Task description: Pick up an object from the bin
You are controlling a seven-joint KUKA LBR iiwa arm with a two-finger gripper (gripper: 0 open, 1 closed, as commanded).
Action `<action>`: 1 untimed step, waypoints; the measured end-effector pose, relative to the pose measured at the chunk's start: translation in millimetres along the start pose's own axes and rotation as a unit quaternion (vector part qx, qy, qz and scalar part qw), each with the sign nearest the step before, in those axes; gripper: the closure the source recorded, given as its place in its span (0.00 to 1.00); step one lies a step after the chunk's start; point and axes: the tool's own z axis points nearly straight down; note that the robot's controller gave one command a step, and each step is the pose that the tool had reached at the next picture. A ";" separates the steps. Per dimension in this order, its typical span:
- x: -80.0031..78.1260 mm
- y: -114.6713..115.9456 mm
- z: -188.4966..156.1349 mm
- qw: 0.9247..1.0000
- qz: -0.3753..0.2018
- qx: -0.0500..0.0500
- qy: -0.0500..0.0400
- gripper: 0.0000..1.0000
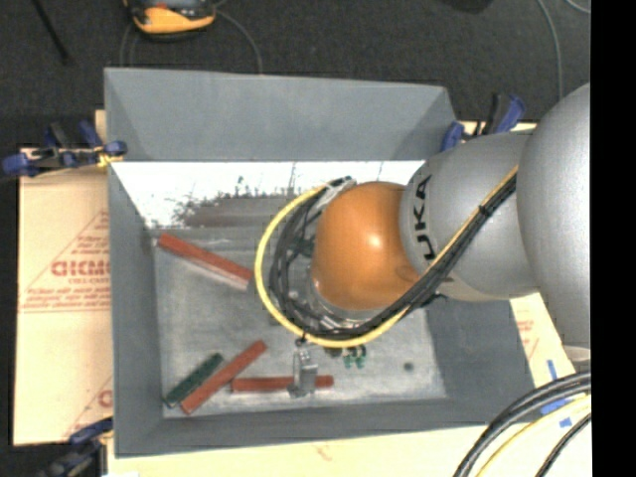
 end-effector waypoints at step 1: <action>20.4 -2.6 48.4 0.987 -0.159 -0.001 0.002 1.00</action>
Offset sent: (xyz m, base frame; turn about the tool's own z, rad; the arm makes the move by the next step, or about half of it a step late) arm 0.0000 0.0000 0.0000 0.0000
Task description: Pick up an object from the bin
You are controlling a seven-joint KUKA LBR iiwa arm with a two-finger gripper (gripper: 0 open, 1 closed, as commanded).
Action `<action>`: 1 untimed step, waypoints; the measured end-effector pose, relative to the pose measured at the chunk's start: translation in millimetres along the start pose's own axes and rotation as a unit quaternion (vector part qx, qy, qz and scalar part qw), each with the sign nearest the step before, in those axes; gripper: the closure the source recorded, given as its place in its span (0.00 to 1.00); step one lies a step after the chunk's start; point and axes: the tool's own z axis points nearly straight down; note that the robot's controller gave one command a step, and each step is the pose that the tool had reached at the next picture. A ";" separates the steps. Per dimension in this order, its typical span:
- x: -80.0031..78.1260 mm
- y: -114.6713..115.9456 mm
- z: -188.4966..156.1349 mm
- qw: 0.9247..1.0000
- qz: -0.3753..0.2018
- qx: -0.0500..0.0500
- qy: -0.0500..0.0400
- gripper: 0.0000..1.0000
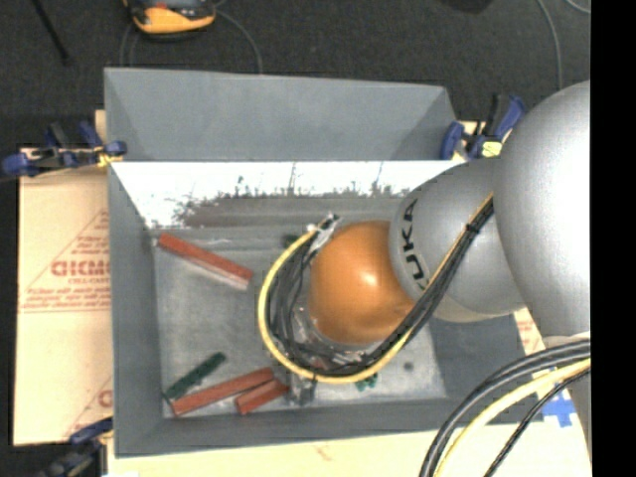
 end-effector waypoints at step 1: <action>0.0 0.0 0.0 1.000 0.000 0.000 0.000 1.00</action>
Offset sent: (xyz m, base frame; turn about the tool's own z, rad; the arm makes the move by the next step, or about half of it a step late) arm -0.0059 0.0036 0.1552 -0.2251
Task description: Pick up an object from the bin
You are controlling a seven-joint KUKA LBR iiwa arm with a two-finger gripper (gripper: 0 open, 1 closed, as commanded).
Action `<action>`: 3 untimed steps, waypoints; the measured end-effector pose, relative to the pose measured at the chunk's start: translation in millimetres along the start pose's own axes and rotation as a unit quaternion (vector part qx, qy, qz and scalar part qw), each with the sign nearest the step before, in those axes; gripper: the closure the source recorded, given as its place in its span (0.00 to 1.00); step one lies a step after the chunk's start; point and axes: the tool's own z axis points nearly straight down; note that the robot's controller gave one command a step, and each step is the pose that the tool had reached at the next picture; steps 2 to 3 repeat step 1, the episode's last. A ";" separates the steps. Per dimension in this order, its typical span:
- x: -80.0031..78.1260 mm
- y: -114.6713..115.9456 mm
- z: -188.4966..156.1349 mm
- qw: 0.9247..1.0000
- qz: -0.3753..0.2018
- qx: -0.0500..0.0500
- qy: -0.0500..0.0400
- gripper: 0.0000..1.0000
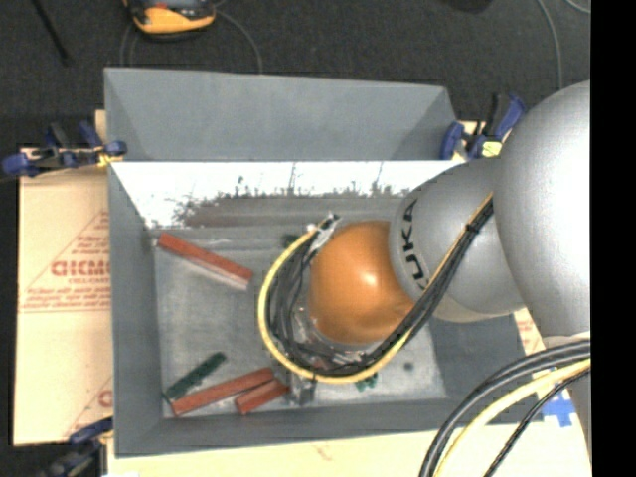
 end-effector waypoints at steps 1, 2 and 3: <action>1.3 4.7 -159.0 0.994 -0.112 0.002 -0.003 1.00; 1.3 4.7 -159.0 0.994 -0.112 0.002 -0.003 1.00; 1.3 4.7 -159.0 0.994 -0.112 0.002 -0.003 1.00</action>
Offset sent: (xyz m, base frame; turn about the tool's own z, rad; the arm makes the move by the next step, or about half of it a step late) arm 0.0000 0.0000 0.0000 0.0000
